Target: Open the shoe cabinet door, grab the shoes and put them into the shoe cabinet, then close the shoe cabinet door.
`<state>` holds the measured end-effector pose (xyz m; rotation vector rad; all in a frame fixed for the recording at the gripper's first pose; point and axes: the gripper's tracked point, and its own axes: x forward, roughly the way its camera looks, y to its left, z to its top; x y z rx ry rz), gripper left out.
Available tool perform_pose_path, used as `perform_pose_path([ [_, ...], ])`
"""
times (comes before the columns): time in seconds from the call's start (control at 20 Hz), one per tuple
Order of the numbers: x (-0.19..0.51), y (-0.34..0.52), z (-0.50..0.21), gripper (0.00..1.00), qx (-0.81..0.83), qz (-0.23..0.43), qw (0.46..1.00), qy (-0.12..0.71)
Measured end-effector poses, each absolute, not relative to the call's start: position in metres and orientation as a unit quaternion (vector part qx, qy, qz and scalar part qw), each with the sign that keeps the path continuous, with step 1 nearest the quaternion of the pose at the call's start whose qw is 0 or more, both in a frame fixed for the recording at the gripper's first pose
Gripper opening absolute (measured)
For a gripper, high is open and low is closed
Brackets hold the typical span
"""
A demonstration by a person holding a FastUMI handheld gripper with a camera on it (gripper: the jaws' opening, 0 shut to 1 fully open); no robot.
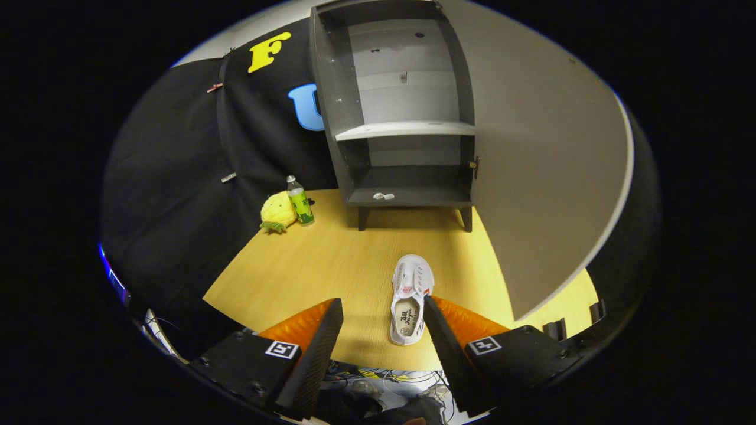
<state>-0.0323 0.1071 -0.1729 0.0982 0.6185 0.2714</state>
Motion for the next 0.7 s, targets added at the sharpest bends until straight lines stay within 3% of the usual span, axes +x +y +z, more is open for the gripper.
perform_pose_path([
  [0.3,0.002,0.140,-0.280,0.87,0.057,0.113,0.927,0.353],
  [0.35,0.008,0.141,-0.296,0.82,0.056,0.105,0.925,0.360],
  [0.7,0.056,0.143,-0.341,0.80,0.076,0.064,0.934,0.344],
])
